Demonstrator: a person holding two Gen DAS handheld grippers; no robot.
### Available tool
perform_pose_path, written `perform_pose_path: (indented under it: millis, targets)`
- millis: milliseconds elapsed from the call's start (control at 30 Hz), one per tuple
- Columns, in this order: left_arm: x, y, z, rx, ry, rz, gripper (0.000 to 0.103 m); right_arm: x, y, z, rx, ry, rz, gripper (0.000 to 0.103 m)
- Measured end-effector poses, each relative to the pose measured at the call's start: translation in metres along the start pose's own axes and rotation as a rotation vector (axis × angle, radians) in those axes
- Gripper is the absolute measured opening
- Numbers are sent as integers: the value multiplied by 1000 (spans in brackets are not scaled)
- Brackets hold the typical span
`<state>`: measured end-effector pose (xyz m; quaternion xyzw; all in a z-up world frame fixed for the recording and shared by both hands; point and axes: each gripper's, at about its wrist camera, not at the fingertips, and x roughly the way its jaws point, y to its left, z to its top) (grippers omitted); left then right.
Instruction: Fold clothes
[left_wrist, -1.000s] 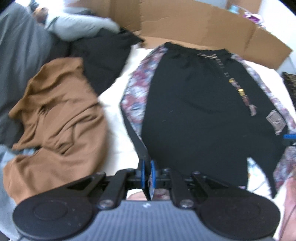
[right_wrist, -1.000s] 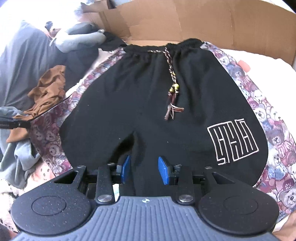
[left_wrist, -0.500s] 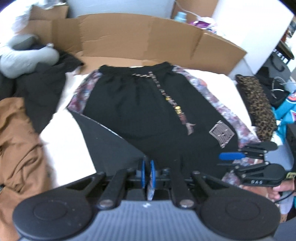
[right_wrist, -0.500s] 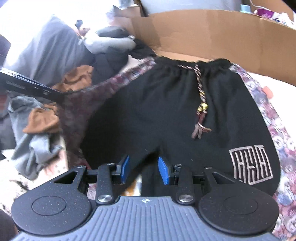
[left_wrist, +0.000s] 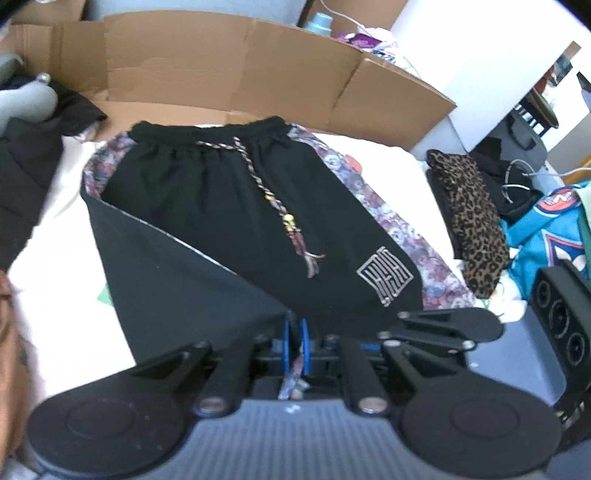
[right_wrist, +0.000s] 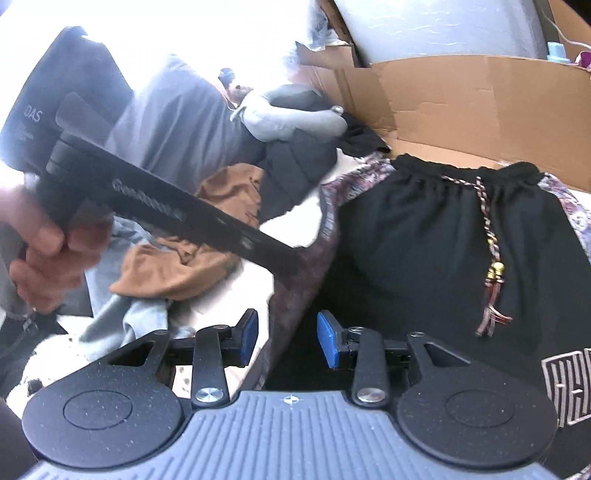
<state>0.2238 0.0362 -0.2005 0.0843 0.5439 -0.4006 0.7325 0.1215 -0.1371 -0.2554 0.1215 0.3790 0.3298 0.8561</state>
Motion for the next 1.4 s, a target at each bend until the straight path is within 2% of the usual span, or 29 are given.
perform_pose_path:
  millis: [33, 100, 267, 367, 400, 433, 500, 567, 667, 800, 933, 1033, 1233, 1400]
  targets:
    - [2, -2, 0, 2, 3, -8, 8, 3, 1, 1, 1, -5, 4, 50]
    - [6, -6, 1, 3, 7, -20, 8, 7, -1, 1, 13, -20, 9, 53]
    - [13, -13, 6, -7, 15, -47, 7, 11, -13, -1, 44, -41, -10, 52]
    - [16, -18, 8, -16, 5, -69, 8, 10, -22, -2, 60, -48, -32, 30]
    - [17, -20, 8, -11, 1, -69, 8, 10, -25, -3, 65, -51, -40, 14]
    - [18, -23, 8, -3, -3, -63, 8, 10, -28, -3, 71, -53, -47, 6]
    - [18, -26, 7, 1, -17, -56, 10, 6, -36, -4, 89, -64, -66, 2]
    - [16, -25, 6, -10, -32, -53, 15, 0, -45, -6, 107, -73, -91, 1]
    - [18, -18, 3, -24, -30, -9, 19, -9, -58, -8, 140, -88, -116, 1]
    - [27, -9, 2, 2, 34, 61, 19, -24, -74, -13, 182, -104, -131, 1]
    - [25, 0, 6, 101, 115, 116, 26, -40, -87, -18, 203, -120, -149, 1]
    - [25, 10, 16, 134, 154, 157, 30, -52, -98, -23, 233, -139, -166, 1]
    - [40, 25, 26, 54, 168, 213, 31, -73, -120, -33, 282, -172, -206, 1]
    - [63, 23, 12, -48, 159, 231, 31, -91, -135, -42, 316, -196, -233, 1]
